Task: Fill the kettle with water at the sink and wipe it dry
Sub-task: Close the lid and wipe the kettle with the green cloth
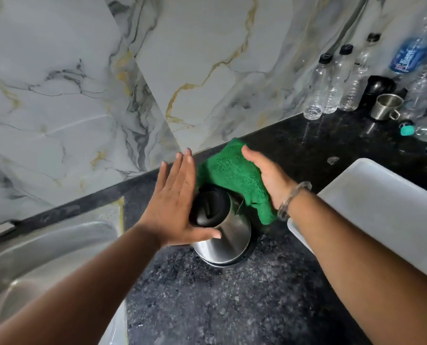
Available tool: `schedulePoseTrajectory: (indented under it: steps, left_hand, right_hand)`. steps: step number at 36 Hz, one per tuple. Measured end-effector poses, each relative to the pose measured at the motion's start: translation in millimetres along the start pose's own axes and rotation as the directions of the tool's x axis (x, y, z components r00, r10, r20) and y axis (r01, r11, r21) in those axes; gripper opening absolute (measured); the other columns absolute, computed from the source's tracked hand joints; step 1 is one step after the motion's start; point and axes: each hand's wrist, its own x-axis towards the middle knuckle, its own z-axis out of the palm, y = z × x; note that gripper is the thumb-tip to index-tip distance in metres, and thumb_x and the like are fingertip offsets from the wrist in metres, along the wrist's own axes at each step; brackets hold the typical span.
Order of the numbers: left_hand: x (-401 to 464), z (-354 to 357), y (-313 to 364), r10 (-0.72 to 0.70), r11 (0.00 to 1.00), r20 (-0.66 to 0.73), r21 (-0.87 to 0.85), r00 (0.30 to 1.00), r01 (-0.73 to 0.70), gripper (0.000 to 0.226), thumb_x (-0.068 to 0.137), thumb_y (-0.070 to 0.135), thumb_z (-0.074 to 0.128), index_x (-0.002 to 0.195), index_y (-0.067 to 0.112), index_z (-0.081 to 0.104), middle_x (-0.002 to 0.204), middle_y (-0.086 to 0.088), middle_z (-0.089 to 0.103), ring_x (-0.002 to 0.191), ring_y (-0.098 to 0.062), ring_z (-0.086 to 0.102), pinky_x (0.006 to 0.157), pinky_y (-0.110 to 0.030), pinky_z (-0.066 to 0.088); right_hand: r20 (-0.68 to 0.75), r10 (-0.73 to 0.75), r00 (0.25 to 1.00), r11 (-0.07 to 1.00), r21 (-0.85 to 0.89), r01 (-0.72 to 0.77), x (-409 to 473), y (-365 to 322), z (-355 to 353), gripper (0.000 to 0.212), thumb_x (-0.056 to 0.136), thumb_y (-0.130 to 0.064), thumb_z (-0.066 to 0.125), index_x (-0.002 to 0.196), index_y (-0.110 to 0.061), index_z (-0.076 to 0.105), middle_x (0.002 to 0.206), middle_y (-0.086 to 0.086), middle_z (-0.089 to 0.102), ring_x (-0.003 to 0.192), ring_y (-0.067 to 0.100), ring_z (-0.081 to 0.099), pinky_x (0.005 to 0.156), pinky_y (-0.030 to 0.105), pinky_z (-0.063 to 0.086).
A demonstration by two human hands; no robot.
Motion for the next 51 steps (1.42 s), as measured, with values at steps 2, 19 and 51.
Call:
schedulePoseTrajectory:
  steps: [2,19,51]
  left_hand:
    - [-1,1,1,-0.061,0.998,-0.015,-0.017,0.998,0.061,0.147,0.064,0.097,0.039,0.153,-0.006,-0.017,0.164,-0.025,-0.017,0.154,-0.039,-0.010,0.122,-0.064,0.005]
    - [4,2,-1,-0.101,0.993,0.176,-0.044,0.979,0.110,0.151,0.055,0.104,0.034,0.151,0.009,-0.032,0.165,-0.008,-0.027,0.154,-0.020,-0.019,0.124,-0.056,0.001]
    - [18,-37,68,-0.050,0.441,-0.010,-0.897,0.999,0.014,0.080,0.076,0.062,0.069,0.142,0.024,0.044,0.141,0.003,0.057,0.131,-0.010,0.053,0.112,-0.036,0.042]
  right_hand:
    - [0.100,0.079,0.992,0.994,-0.088,-0.070,4,-2,12,0.045,0.079,-0.064,0.062,0.108,-0.032,0.077,0.123,-0.007,0.071,0.115,0.011,0.066,0.101,0.031,0.050]
    - [-0.067,0.211,0.975,0.920,-0.323,-0.221,14,-5,5,0.060,0.081,-0.058,0.064,0.121,-0.014,0.069,0.127,0.013,0.068,0.115,0.029,0.065,0.109,0.047,0.044]
    - [-0.186,-0.053,0.981,0.999,0.000,0.054,-155,-106,-26,0.040,0.070,-0.045,0.073,0.095,-0.015,0.081,0.107,0.011,0.077,0.097,0.029,0.074,0.080,0.041,0.057]
